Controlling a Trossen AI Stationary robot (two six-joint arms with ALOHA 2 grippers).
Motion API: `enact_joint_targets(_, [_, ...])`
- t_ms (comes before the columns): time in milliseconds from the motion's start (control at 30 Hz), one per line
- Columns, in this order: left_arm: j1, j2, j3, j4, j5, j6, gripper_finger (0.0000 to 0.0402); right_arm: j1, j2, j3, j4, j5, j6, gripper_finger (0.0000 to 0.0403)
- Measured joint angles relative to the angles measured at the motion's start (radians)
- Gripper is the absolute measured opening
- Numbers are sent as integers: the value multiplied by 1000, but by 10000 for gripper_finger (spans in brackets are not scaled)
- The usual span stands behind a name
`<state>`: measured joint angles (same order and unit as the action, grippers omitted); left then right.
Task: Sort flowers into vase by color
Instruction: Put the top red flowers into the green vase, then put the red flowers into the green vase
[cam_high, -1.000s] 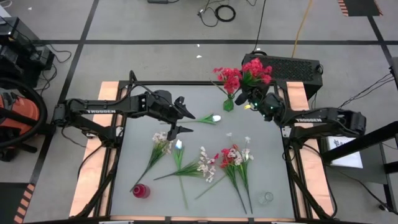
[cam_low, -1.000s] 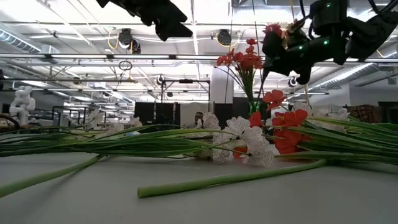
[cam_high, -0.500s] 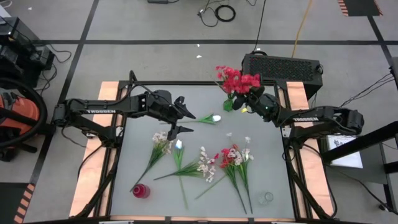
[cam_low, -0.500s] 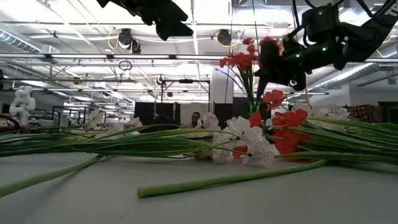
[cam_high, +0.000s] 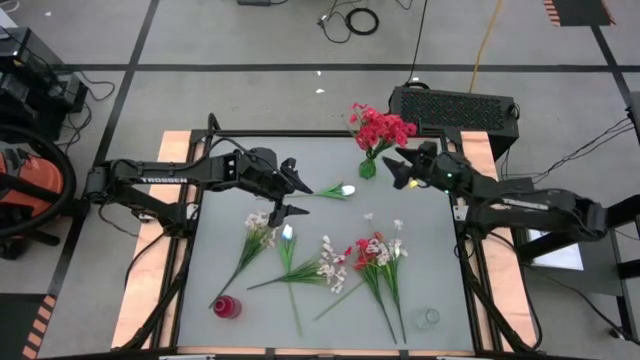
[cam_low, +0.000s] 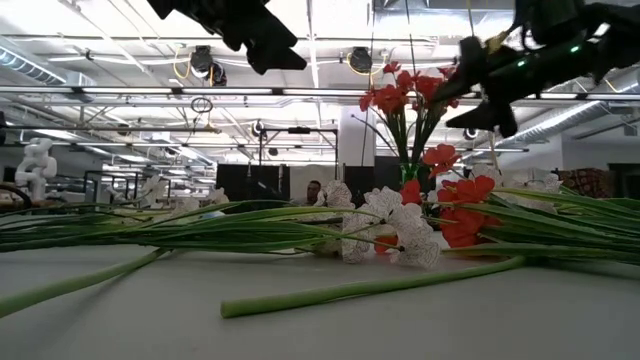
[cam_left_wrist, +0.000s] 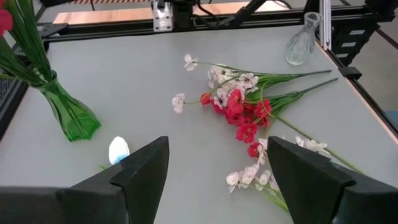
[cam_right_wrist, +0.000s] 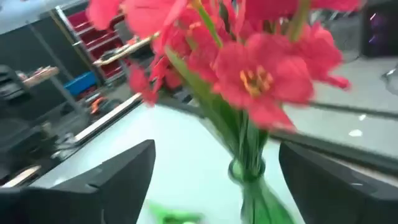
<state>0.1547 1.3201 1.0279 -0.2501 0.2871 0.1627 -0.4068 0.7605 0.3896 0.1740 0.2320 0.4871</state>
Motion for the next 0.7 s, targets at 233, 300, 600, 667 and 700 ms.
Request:
enact_joint_targets(233, [0, 0, 0, -3, 3, -11, 276, 151, -154, 158, -416, -4, 58, 329])
enact_joint_targets(300, [0, 0, 0, -3, 3, -27, 276, 218, -148, 220, -480, -1, 76, 325])
enact_joint_targets(600, [-35, 0, -1, -2, 3, -53, 276, 479, 49, 441, -800, 12, 255, 315])
enact_joint_targets(667, [-49, 0, -1, -2, 0, -54, 276, 540, 109, 468, -817, 12, 305, 315])
enact_joint_targets(700, [-54, 0, -1, -2, -2, -54, 276, 575, 141, 479, -813, 12, 328, 315])
